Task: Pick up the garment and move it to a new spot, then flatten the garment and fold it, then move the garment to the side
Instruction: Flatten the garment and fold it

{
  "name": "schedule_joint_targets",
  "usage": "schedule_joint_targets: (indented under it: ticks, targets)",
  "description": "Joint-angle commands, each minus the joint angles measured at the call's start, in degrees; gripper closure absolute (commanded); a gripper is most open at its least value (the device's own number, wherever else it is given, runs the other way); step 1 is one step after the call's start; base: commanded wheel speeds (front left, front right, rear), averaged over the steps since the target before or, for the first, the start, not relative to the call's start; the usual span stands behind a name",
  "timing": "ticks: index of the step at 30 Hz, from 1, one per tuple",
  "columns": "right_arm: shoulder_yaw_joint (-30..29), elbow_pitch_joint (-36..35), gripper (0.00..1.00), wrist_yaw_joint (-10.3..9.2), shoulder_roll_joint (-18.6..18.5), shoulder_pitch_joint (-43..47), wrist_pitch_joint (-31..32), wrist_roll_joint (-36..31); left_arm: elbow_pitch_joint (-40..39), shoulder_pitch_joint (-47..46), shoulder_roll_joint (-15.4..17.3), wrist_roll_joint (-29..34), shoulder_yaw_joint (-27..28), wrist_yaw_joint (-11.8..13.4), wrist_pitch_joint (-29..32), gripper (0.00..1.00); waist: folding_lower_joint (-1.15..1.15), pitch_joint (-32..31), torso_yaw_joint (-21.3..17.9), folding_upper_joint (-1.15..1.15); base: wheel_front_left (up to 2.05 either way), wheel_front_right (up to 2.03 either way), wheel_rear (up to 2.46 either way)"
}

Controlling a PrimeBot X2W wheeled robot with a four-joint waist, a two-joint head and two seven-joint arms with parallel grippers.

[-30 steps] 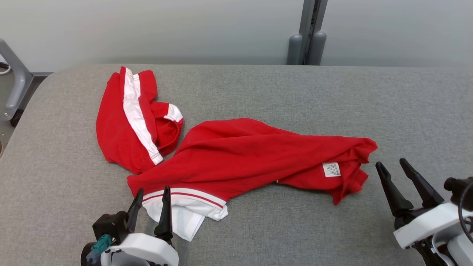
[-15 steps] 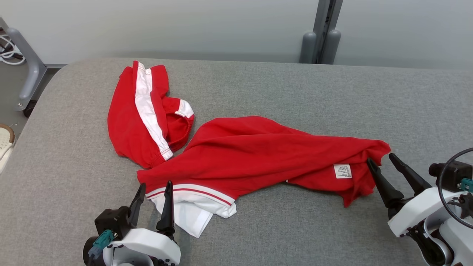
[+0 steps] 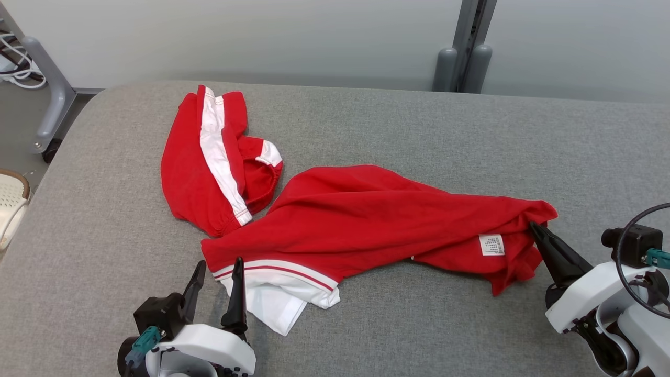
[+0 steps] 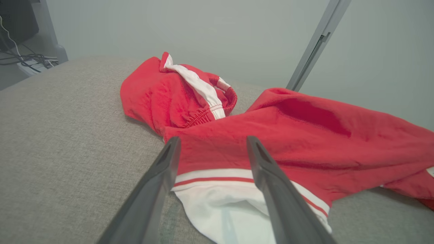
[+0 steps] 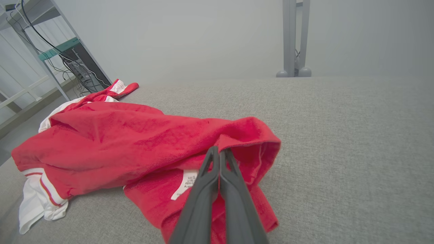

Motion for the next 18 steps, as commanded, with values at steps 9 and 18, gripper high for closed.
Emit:
schedule_joint_targets:
  ticks: [9, 18]
  targets:
    - [2.98, -3.93, 1.00, 0.12, -0.18, 1.37, -0.30, 5.96, 0.35, 0.08, 0.82, -0.47, 0.34, 0.08, -0.46, 0.00, 0.00, -1.49, -1.59, 0.00, 0.00, 0.00, 0.00]
    - [7.04, -18.01, 1.00, 0.12, -6.17, 3.86, 2.09, 20.80, 0.04, 0.76, 1.03, -0.84, 0.26, 0.49, -0.53, 0.00, 0.00, -2.24, -3.99, 0.00, 0.00, 0.00, 0.00]
